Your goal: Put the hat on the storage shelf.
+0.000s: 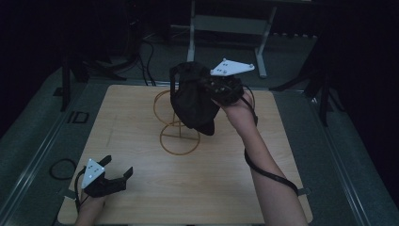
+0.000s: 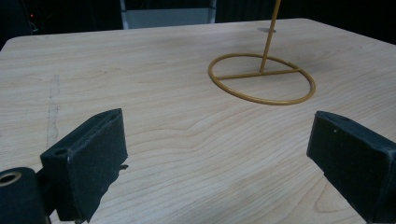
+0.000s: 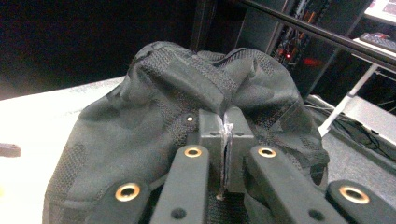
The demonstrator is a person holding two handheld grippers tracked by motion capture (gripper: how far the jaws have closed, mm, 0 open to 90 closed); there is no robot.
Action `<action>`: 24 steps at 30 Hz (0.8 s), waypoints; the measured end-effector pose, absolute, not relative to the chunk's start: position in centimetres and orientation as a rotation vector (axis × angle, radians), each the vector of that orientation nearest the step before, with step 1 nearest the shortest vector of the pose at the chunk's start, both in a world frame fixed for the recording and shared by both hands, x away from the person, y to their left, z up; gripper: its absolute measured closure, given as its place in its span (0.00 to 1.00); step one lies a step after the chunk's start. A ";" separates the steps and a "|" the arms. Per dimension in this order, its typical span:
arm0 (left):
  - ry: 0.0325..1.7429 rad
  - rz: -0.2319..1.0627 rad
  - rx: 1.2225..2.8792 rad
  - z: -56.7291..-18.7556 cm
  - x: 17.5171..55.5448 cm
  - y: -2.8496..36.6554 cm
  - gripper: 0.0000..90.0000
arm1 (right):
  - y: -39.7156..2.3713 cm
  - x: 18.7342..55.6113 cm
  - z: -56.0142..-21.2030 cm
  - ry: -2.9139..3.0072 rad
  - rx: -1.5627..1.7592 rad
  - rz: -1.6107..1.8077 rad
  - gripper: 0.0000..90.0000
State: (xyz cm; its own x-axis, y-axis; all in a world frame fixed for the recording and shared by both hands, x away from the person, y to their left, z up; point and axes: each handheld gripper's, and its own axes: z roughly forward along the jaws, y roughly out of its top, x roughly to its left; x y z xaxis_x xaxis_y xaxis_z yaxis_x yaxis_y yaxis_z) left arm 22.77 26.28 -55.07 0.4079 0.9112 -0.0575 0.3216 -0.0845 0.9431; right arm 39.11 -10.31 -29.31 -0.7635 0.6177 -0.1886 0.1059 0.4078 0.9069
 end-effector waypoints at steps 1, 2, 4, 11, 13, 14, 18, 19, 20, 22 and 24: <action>1.105 0.713 1.632 -55.1 22.8 26.3 0.06 | -10.2 39.1 -29.4 2.169 0.615 1.338 0.99; 1.105 0.713 1.630 -55.1 22.8 26.3 0.06 | -9.9 39.2 -29.6 2.178 0.613 1.329 0.99; 1.104 0.714 1.630 -55.1 22.7 26.3 0.06 | -9.6 39.4 -30.1 2.196 0.617 1.312 0.99; 1.102 0.711 1.625 -55.1 22.7 26.3 0.06 | -8.7 40.1 -31.6 2.242 0.653 1.304 0.99; 1.104 0.710 1.626 -55.2 22.7 26.3 0.06 | -8.5 40.4 -32.1 2.258 0.658 1.305 0.99; 1.104 0.706 1.625 -55.2 22.7 26.3 0.06 | -8.4 40.5 -32.2 2.265 0.663 1.299 0.99; 1.096 0.707 1.633 -55.2 22.7 26.2 0.06 | -8.0 40.9 -33.0 2.296 0.690 1.318 0.99; 1.096 0.709 1.634 -55.2 22.7 26.2 0.06 | -7.9 41.0 -33.2 2.298 0.691 1.322 0.99; 1.095 0.708 1.634 -55.2 22.6 26.2 0.06 | -7.8 41.1 -33.4 2.305 0.699 1.325 0.98; 1.093 0.707 1.636 -55.3 22.6 26.2 0.06 | -7.6 41.1 -33.7 2.314 0.705 1.335 0.98; 1.091 0.707 1.636 -55.3 22.5 26.1 0.06 | -7.4 41.2 -34.0 2.321 0.709 1.343 0.98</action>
State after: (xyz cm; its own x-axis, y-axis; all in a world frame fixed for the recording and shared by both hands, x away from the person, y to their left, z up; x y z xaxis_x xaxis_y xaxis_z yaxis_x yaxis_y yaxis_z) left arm 22.51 26.09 -55.27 0.4208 0.9054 -0.0569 0.3177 -0.0884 0.9441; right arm 41.21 -7.39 -33.98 -0.8066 0.5879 -0.0618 0.2394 0.4205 0.8751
